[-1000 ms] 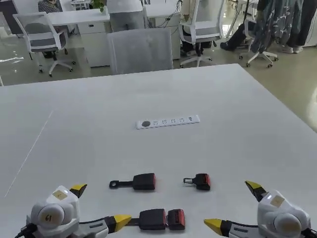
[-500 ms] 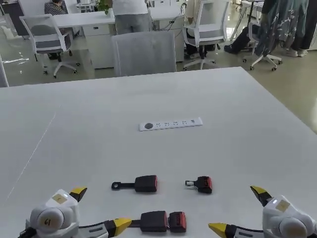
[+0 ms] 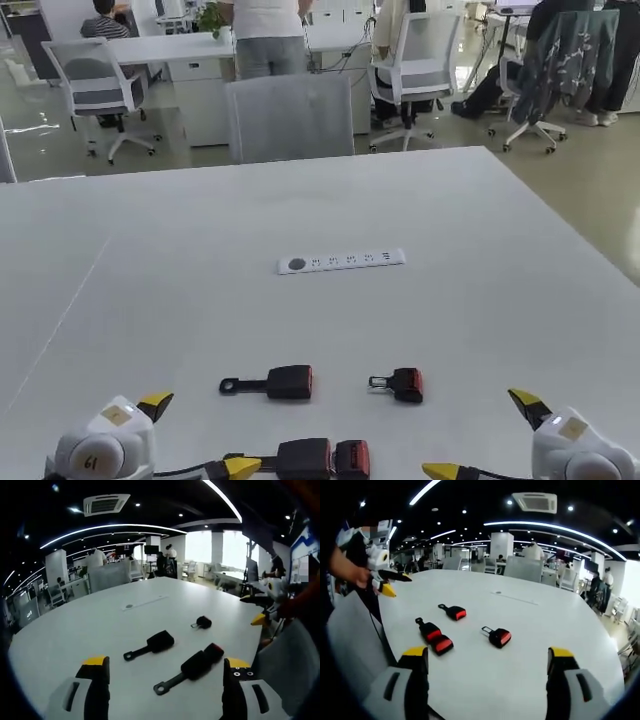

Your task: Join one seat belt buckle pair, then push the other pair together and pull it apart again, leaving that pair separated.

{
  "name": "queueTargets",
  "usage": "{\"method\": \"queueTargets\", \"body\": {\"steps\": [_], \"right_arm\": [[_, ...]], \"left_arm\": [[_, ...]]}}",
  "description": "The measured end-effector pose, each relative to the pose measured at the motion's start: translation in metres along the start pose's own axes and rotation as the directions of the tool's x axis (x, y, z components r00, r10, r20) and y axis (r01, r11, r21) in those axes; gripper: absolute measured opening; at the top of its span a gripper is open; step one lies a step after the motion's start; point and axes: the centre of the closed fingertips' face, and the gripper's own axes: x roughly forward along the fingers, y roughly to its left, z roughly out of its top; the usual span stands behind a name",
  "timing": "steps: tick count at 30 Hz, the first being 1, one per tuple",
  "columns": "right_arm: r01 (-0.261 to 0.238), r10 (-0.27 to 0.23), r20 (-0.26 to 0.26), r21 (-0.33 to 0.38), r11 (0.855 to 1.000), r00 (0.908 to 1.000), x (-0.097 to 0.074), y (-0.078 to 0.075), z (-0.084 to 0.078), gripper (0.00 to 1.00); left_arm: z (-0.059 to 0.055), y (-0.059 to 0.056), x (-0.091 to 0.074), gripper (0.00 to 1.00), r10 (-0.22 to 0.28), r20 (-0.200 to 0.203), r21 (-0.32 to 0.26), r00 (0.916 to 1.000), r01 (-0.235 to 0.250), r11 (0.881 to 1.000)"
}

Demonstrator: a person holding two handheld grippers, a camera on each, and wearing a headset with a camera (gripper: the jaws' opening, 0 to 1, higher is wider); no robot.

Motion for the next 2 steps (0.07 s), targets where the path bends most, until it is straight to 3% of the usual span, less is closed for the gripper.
{"method": "queueTargets", "body": {"steps": [2], "right_arm": [[-0.003, 0.003, 0.007, -0.005, 1.000, 1.0000, 0.0002, 0.0000, 0.0025, 1.00]], "left_arm": [[-0.0008, 0.0003, 0.0009, 0.96, -0.002, -0.001, -0.007, 1.0000, 0.002, 1.000]]}}
